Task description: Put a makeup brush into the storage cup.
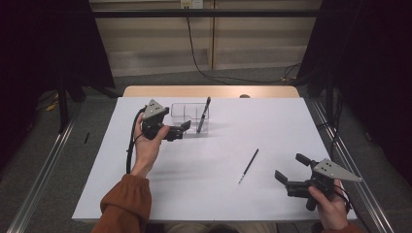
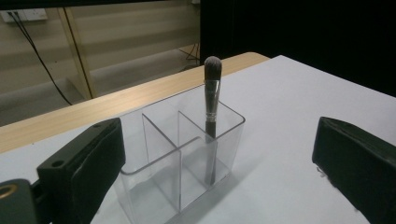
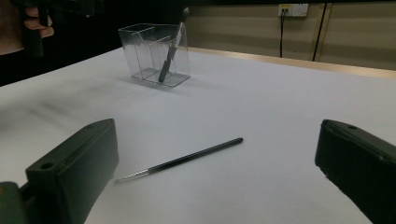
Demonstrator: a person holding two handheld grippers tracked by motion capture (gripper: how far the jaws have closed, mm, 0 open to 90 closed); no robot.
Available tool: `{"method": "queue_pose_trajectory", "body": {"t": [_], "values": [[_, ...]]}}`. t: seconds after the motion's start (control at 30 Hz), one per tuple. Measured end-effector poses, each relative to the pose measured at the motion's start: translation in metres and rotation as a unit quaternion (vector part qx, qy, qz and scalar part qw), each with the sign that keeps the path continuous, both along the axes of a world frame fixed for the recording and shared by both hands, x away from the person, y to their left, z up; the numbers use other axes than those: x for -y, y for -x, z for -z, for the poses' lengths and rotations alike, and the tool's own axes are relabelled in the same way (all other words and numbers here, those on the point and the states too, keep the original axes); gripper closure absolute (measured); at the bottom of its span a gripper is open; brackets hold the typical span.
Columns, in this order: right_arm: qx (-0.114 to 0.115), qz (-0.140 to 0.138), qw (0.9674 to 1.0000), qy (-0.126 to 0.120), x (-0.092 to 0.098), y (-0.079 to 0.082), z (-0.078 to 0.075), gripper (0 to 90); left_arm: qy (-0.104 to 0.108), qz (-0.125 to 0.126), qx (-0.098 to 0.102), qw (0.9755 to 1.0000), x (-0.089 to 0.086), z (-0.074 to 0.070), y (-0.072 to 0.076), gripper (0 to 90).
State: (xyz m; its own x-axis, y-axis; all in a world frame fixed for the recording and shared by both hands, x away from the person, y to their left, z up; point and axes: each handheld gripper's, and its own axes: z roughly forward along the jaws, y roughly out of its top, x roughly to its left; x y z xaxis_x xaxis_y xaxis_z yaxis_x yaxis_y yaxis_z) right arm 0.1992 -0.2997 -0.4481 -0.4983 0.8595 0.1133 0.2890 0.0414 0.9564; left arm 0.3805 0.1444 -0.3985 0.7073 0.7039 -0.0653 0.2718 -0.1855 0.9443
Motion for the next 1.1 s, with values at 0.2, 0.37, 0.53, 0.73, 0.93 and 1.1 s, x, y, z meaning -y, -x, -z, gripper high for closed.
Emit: {"method": "queue_pose_trajectory", "body": {"t": [0.2, 0.37, 0.53, 0.73, 0.93, 1.1], "values": [[-0.001, 0.003, 1.0000, -0.001, 0.000, 0.000, 0.000, 0.0, 0.010, -0.004, 0.011, 0.9999, -0.009, 0.004, 0.012, 3.6], [0.000, 0.003, 1.0000, -0.002, -0.001, 0.000, 0.000, 0.0, 0.021, -0.001, 0.017, 0.9996, -0.016, 0.006, 0.020, 3.7], [0.000, 0.002, 1.0000, -0.001, -0.001, 0.000, 0.000, 0.0, 0.026, -0.003, 0.020, 0.9995, -0.023, 0.006, 0.029, 4.1], [0.000, 0.002, 1.0000, -0.001, -0.001, -0.001, 0.000, 0.0, 0.013, -0.018, 0.021, 0.9995, -0.030, 0.004, 0.039, 4.9], [0.000, 0.003, 1.0000, -0.002, -0.001, 0.000, 0.000, 0.0, 0.013, -0.013, 0.026, 0.9995, -0.043, 0.003, 0.053, 4.9], [0.000, 0.003, 1.0000, -0.001, -0.001, 0.000, 0.000, 0.0, 0.014, -0.022, 0.028, 0.9993, -0.053, 0.009, 0.064, 4.5]]}}
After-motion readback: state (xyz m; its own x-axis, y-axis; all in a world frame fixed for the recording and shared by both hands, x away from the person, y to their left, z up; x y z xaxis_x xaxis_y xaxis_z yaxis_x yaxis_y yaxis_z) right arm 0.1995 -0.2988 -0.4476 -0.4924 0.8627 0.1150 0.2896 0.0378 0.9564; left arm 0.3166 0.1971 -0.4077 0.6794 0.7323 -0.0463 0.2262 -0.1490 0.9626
